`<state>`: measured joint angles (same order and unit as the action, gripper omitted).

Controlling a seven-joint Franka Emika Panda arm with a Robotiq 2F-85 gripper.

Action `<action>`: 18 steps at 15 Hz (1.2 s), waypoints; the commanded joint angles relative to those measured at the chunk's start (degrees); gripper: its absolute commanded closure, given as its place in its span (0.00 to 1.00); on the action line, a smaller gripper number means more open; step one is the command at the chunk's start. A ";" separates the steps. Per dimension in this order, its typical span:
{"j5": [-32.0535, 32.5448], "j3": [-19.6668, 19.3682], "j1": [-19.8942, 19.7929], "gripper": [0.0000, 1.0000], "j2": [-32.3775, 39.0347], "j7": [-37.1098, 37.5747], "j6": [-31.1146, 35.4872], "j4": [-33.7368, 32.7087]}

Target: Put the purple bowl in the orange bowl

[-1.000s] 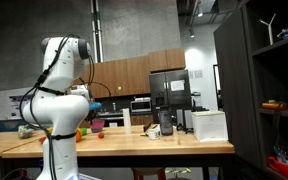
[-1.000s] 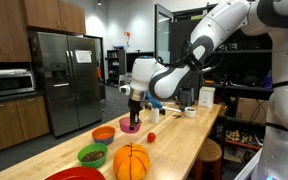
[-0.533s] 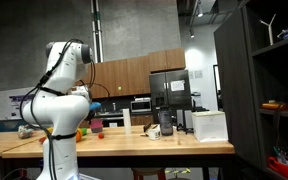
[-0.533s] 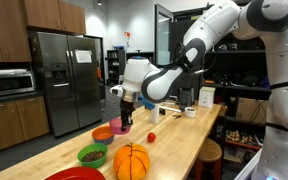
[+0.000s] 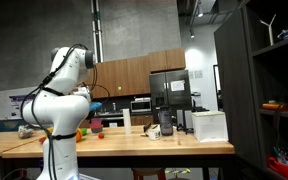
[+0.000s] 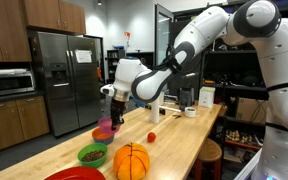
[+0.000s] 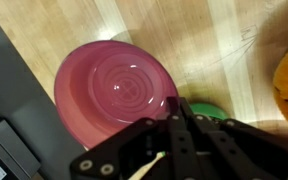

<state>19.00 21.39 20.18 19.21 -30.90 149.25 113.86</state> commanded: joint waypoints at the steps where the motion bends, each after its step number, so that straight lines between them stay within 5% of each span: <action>1: -0.07 0.41 -0.26 0.99 3.54 -3.66 -1.32 -5.08; 17: -0.19 -0.46 0.73 0.99 10.11 -5.65 -5.78 -12.20; 18: -0.18 -0.45 0.83 0.75 10.14 -5.52 -6.02 -12.19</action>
<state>18.87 21.43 20.20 28.83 -35.87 145.02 103.06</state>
